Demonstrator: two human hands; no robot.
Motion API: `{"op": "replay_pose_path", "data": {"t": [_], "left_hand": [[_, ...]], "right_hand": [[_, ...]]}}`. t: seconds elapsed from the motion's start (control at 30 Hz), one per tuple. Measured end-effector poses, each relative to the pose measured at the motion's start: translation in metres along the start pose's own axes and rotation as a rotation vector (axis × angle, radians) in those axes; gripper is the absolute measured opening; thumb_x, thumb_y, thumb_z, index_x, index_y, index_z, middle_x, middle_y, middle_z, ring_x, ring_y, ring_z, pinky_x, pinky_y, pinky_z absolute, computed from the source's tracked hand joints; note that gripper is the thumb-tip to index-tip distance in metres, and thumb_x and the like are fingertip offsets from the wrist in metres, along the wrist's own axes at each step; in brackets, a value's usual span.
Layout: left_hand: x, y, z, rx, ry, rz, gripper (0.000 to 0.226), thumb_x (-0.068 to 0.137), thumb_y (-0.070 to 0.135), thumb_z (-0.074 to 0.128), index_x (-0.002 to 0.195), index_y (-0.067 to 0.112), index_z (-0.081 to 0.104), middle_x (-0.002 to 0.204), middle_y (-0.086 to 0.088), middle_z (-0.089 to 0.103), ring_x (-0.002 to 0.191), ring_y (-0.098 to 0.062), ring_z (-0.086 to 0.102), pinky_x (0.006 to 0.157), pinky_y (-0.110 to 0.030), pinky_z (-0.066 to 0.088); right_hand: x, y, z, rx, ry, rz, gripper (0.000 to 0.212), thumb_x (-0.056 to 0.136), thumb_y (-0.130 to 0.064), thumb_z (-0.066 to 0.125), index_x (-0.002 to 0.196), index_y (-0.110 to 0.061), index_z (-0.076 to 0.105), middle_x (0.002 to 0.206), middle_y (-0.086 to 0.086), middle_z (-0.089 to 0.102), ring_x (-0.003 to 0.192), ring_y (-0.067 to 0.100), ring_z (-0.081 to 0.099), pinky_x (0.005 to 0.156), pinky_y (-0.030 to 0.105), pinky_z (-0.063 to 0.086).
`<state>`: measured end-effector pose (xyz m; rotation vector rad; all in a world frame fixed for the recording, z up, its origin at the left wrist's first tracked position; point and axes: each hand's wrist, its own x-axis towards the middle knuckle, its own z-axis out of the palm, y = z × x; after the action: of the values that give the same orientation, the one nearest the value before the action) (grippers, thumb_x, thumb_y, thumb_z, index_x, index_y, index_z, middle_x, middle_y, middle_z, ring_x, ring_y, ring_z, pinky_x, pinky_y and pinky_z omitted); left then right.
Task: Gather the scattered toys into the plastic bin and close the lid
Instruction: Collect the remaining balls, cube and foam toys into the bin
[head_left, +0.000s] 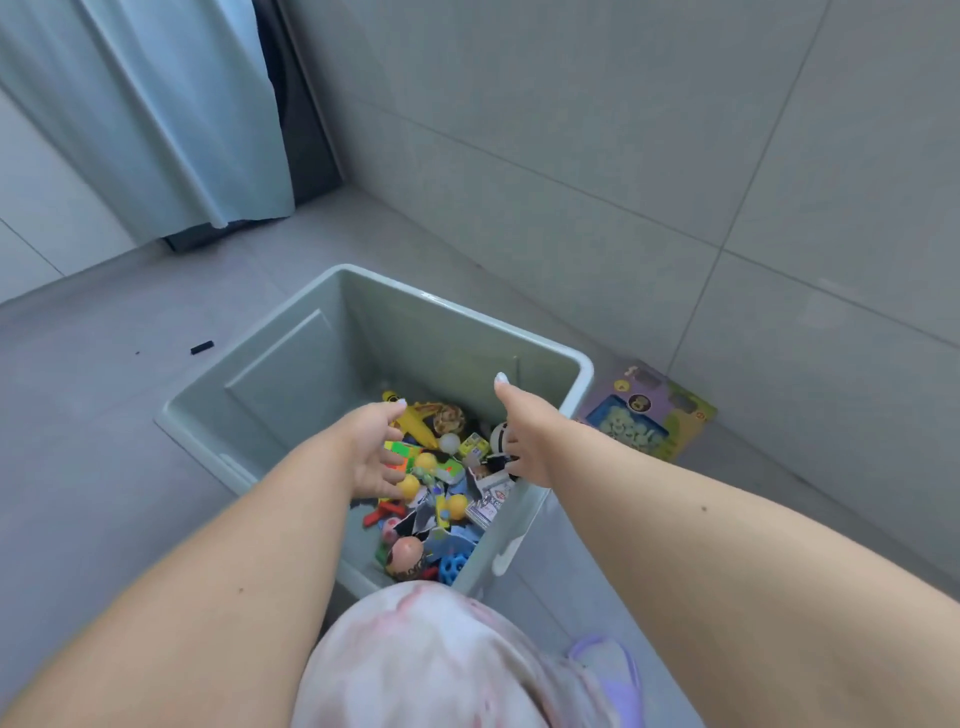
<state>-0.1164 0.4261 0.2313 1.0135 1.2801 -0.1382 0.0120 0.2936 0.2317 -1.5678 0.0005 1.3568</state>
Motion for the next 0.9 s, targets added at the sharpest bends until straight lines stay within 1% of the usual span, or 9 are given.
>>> {"op": "replay_pose_path", "data": {"t": [0.07,0.17,0.23,0.3,0.37,0.43,0.57,0.77,0.9], "left_hand": [[-0.001,0.003,0.006,0.038,0.016,0.022,0.07,0.096,0.052,0.041,0.149,0.009,0.026,0.155,-0.021,0.021,0.144,-0.036,0.018,0.114,-0.054,0.019],[-0.006,0.01,0.021,0.091,0.028,0.082,0.07,0.094,0.053,0.044,0.146,0.008,0.031,0.153,-0.018,0.028,0.143,-0.032,0.023,0.114,-0.052,0.022],[-0.01,0.018,0.037,0.135,0.015,0.118,0.068,0.094,0.053,0.046,0.144,0.008,0.035,0.15,-0.019,0.033,0.14,-0.032,0.029,0.112,-0.05,0.027],[-0.016,0.029,0.061,0.175,-0.009,0.163,0.067,0.094,0.051,0.047,0.144,0.007,0.037,0.146,-0.02,0.039,0.136,-0.033,0.037,0.108,-0.047,0.033],[-0.024,0.041,0.092,0.207,-0.033,0.223,0.063,0.095,0.047,0.048,0.141,0.005,0.04,0.139,-0.022,0.045,0.127,-0.033,0.047,0.103,-0.044,0.04],[-0.036,0.053,0.131,0.254,-0.081,0.283,0.056,0.097,0.041,0.049,0.137,0.002,0.043,0.132,-0.022,0.05,0.117,-0.033,0.054,0.096,-0.042,0.045],[-0.065,0.064,0.22,0.448,-0.207,0.375,0.044,0.097,0.035,0.049,0.128,0.003,0.048,0.116,-0.019,0.056,0.094,-0.027,0.06,0.088,-0.039,0.049],[-0.114,0.044,0.341,0.65,-0.42,0.481,0.037,0.098,0.031,0.05,0.123,0.004,0.049,0.104,-0.016,0.059,0.094,-0.026,0.061,0.087,-0.039,0.051],[-0.129,0.005,0.399,0.733,-0.512,0.466,0.036,0.098,0.03,0.05,0.123,0.005,0.05,0.108,-0.016,0.058,0.089,-0.025,0.062,0.091,-0.039,0.051]], "right_hand": [[-0.003,0.0,-0.003,0.004,-0.005,-0.028,0.076,0.091,-0.062,0.039,0.148,-0.014,0.023,0.155,0.005,0.023,0.142,0.023,0.026,0.113,0.042,0.027],[-0.011,0.0,-0.016,0.026,-0.008,-0.087,0.074,0.092,-0.059,0.041,0.144,-0.007,0.033,0.148,0.014,0.036,0.135,0.027,0.038,0.11,0.042,0.035],[-0.021,0.0,-0.033,0.021,0.013,-0.135,0.068,0.093,-0.057,0.042,0.135,-0.003,0.043,0.133,0.018,0.05,0.121,0.029,0.052,0.101,0.039,0.045],[-0.033,0.001,-0.056,0.027,0.068,-0.184,0.06,0.093,-0.054,0.044,0.122,-0.003,0.052,0.109,0.016,0.06,0.098,0.026,0.063,0.087,0.036,0.053],[-0.046,0.003,-0.083,0.048,0.138,-0.21,0.05,0.094,-0.049,0.046,0.112,-0.003,0.054,0.088,0.013,0.059,0.076,0.024,0.062,0.07,0.031,0.054],[-0.061,0.007,-0.115,0.066,0.206,-0.21,0.043,0.095,-0.044,0.048,0.108,-0.004,0.053,0.08,0.011,0.056,0.066,0.022,0.058,0.061,0.028,0.048],[-0.094,0.024,-0.186,0.088,0.366,-0.197,0.039,0.094,-0.043,0.05,0.107,-0.006,0.054,0.078,0.009,0.057,0.065,0.021,0.058,0.058,0.028,0.047],[-0.156,0.068,-0.277,0.191,0.572,-0.164,0.031,0.094,-0.038,0.051,0.104,-0.008,0.052,0.075,0.008,0.054,0.061,0.019,0.053,0.056,0.026,0.041],[-0.197,0.107,-0.321,0.258,0.679,-0.136,0.029,0.094,-0.036,0.052,0.102,-0.008,0.052,0.072,0.007,0.051,0.057,0.017,0.049,0.054,0.025,0.038]]}}
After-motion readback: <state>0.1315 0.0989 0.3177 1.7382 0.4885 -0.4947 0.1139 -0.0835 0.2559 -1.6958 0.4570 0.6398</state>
